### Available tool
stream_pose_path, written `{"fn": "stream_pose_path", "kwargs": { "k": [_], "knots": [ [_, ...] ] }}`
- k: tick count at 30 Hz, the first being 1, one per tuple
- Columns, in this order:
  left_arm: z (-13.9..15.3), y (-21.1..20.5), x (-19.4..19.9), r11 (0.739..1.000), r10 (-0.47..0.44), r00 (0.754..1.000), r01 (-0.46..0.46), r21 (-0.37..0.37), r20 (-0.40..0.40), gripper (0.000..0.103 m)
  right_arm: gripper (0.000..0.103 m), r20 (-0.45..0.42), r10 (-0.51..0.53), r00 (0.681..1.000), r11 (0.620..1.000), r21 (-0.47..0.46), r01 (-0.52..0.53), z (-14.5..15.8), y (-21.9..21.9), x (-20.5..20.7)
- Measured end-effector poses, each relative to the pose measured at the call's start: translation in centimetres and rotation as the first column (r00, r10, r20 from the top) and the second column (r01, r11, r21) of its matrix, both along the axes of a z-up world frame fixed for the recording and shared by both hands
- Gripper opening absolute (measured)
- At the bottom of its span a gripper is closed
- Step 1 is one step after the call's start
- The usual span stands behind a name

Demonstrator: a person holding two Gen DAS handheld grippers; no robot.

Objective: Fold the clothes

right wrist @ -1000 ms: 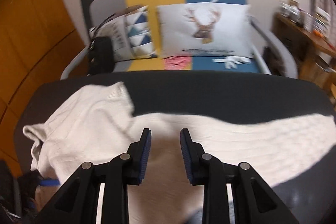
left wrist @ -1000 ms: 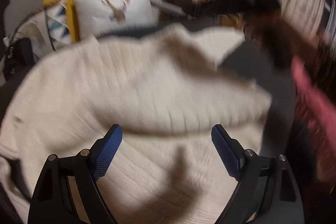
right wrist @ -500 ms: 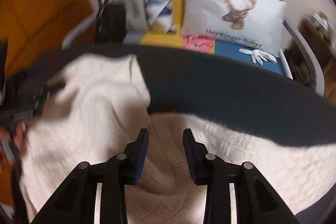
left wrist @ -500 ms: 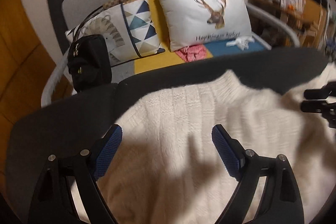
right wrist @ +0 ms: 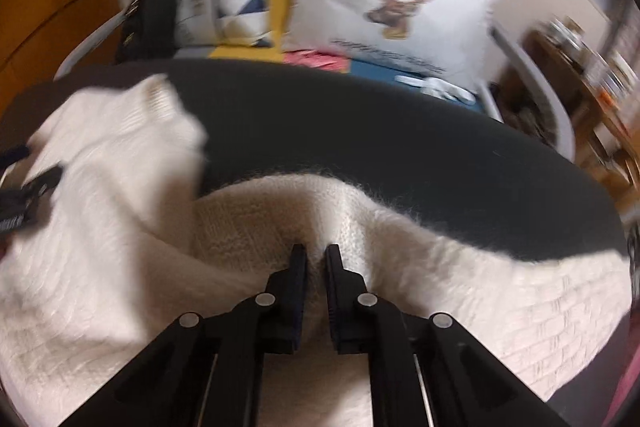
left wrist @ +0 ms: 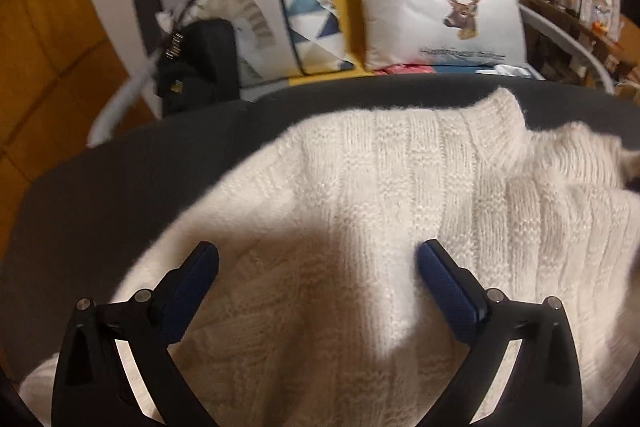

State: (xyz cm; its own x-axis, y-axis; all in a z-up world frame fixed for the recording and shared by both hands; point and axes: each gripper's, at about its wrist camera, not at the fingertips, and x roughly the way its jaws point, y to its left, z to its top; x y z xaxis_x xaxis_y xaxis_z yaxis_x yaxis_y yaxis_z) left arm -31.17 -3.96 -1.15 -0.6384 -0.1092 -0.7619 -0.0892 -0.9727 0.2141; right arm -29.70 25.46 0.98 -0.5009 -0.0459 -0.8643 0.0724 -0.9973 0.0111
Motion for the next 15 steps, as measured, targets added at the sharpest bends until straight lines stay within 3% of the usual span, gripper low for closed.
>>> {"fn": "stream_pose_path", "kwargs": {
  "k": [5,15],
  "knots": [
    [0.0,-1.2,0.5,0.994,0.107,0.994,-0.107,0.010,-0.011,0.100,0.008,-0.014,-0.079,0.997,0.995,-0.054,0.079,-0.7,1.7,0.0],
    [-0.4,-2.3,-0.3,0.974,0.226,0.974,-0.226,0.023,-0.011,0.100,0.008,-0.041,-0.215,0.976,0.973,-0.099,0.211,-1.4,2.9,-1.8]
  ]
}}
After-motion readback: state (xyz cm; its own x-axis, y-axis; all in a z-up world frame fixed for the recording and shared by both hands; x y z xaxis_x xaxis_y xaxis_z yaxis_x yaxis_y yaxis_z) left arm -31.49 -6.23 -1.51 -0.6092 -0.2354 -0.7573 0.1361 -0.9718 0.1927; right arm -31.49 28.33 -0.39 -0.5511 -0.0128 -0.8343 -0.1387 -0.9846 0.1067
